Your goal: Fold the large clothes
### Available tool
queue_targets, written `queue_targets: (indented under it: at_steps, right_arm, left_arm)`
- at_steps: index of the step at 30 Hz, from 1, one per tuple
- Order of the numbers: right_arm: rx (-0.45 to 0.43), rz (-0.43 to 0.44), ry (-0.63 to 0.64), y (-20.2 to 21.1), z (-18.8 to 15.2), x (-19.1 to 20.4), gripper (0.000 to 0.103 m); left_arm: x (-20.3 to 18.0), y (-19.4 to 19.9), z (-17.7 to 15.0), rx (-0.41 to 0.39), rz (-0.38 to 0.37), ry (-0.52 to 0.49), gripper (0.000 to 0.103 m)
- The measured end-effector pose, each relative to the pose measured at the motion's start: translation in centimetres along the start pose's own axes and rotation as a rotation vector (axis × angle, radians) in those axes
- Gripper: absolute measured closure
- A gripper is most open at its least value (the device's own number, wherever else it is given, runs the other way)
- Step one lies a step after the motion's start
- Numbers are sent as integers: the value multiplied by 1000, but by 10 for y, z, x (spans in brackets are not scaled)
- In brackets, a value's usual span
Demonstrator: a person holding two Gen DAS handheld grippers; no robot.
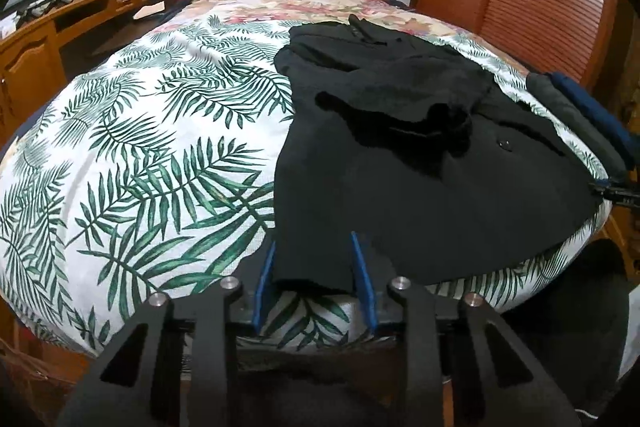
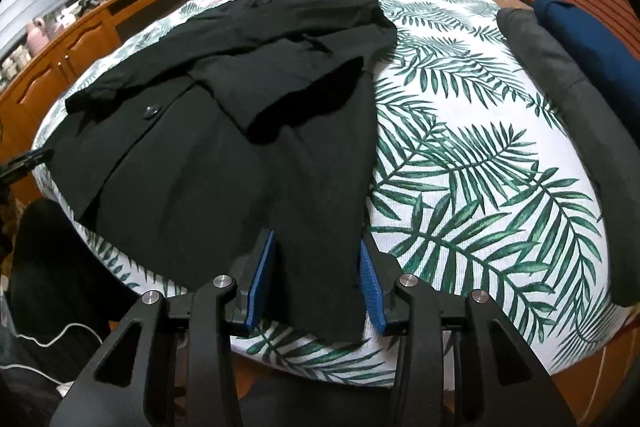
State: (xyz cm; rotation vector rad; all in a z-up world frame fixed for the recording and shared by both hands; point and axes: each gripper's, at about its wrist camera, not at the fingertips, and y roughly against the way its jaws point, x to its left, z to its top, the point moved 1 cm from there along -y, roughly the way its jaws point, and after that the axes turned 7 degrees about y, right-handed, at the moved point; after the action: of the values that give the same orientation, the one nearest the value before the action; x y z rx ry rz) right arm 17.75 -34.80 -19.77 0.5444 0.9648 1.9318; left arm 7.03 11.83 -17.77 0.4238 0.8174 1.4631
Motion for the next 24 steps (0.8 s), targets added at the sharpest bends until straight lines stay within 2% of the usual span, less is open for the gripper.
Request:
queue_targets:
  at_steps: [1, 2, 3, 5, 14, 20, 24]
  right_arm:
    - [-4, -4, 3, 1, 1, 1, 70]
    - [-19, -4, 8, 3, 2, 2, 86]
    - [-39, -5, 7, 6, 4, 3, 91]
    - [-76, -4, 9, 14, 9, 4, 95]
    - [-261, -24, 39, 80, 56, 16, 100]
    - [-384, -57, 89, 140, 93, 25, 100]
    - [-467, -73, 115, 187, 101, 29, 100]
  left_arm:
    - [1, 1, 0, -3, -1, 8, 80]
    - [3, 2, 1, -4, -6, 20, 88]
    - [4, 3, 2, -2, -19, 33, 94]
    - [2, 8, 6, -3, -34, 44, 99]
    - [-31, 72, 48, -161, -43, -14, 101]
    - [-53, 138, 88, -312, -54, -61, 102]
    - [-53, 185, 105, -406, -68, -52, 102]
